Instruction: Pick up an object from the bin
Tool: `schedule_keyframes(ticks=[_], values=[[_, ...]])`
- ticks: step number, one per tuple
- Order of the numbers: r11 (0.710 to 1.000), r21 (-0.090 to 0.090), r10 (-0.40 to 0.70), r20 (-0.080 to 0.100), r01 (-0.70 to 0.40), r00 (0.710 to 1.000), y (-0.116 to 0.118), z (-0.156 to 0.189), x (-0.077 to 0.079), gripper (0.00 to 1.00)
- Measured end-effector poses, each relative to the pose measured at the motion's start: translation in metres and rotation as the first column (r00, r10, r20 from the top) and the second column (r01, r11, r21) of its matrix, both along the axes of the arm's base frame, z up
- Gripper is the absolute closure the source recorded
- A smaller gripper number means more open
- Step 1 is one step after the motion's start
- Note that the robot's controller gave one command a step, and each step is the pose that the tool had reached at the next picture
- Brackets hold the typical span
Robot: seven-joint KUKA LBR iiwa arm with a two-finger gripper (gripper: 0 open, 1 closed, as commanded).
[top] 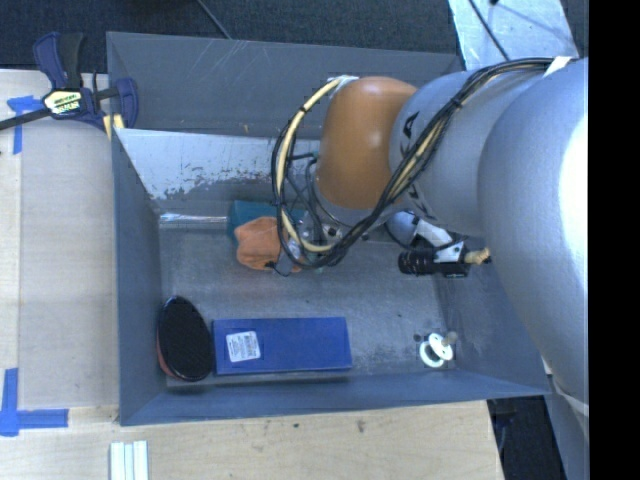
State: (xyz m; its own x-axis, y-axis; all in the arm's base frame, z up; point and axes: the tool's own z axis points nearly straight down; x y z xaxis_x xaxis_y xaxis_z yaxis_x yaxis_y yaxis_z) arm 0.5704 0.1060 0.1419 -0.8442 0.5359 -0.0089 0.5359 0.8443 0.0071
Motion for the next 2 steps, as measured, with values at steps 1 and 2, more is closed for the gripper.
schedule_keyframes(ticks=[1,2], values=[[1.000,-0.003,0.001,-0.019,-0.001,1.000,0.002,0.031,-0.013,1.00],[1.000,0.000,-0.009,-0.002,0.009,1.000,0.009,0.066,-0.008,1.00]])
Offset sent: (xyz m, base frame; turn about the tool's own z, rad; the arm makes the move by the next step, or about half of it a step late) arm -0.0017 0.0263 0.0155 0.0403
